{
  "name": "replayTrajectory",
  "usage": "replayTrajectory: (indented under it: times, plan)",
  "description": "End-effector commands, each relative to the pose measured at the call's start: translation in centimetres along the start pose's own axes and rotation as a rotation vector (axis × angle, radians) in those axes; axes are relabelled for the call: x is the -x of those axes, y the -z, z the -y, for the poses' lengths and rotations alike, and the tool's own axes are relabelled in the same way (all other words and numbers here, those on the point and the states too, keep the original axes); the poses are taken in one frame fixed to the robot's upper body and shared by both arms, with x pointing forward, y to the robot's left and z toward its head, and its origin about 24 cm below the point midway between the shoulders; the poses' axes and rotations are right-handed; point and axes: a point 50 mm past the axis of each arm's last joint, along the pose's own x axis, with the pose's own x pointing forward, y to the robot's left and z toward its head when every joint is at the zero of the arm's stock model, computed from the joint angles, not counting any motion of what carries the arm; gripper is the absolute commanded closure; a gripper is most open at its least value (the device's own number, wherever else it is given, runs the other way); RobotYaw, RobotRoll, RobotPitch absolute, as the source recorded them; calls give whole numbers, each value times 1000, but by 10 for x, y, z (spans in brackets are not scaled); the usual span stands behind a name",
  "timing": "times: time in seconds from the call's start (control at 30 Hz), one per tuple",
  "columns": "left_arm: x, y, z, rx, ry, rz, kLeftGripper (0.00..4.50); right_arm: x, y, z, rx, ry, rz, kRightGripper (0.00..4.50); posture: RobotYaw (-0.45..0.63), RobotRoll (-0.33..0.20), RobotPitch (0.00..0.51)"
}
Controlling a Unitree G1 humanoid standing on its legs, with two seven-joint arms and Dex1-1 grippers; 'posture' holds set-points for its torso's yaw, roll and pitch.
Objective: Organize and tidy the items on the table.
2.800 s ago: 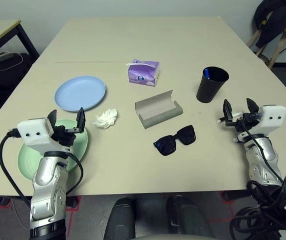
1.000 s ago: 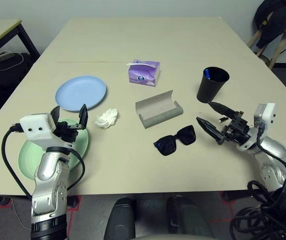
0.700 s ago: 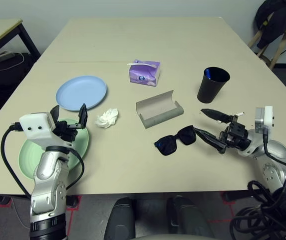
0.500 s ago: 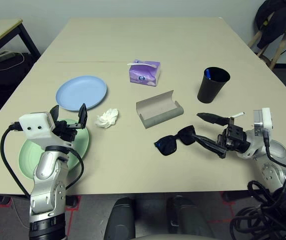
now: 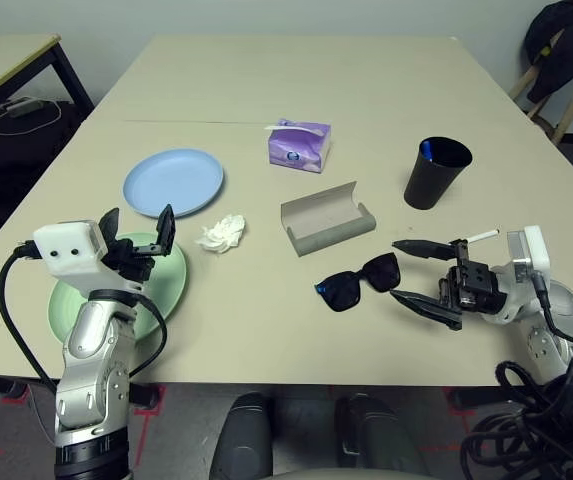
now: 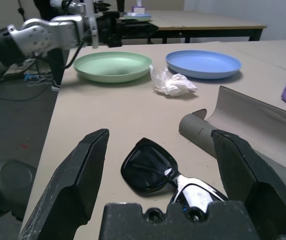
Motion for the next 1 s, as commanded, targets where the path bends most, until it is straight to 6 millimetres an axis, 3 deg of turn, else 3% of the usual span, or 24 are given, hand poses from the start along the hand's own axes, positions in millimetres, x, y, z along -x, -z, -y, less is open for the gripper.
replayTrajectory:
  times: [0.03,0.17,0.27,0.47,0.63,1.0]
  plan:
    - [-5,-13,-11,-61,-110,-34,15,0,3,-1,-2,-29,-20,0,175,0,87]
    - [-13,-28,-22,80,-119,-73,15,-1,4,0,-1,-37,-19,0,187,0,93]
    - [-14,-33,-41,164,-221,-68,15,-2,5,1,-1,-38,-20,0,196,0,97]
    - [-5,-37,-46,171,-63,-93,15,-1,4,3,0,-42,-26,0,206,0,101]
    - [2,-26,-53,35,-43,-230,15,-1,2,4,2,-48,-27,0,213,0,105]
    - [11,-15,-78,93,-70,-284,15,-4,-1,4,14,-58,-10,0,210,0,114]
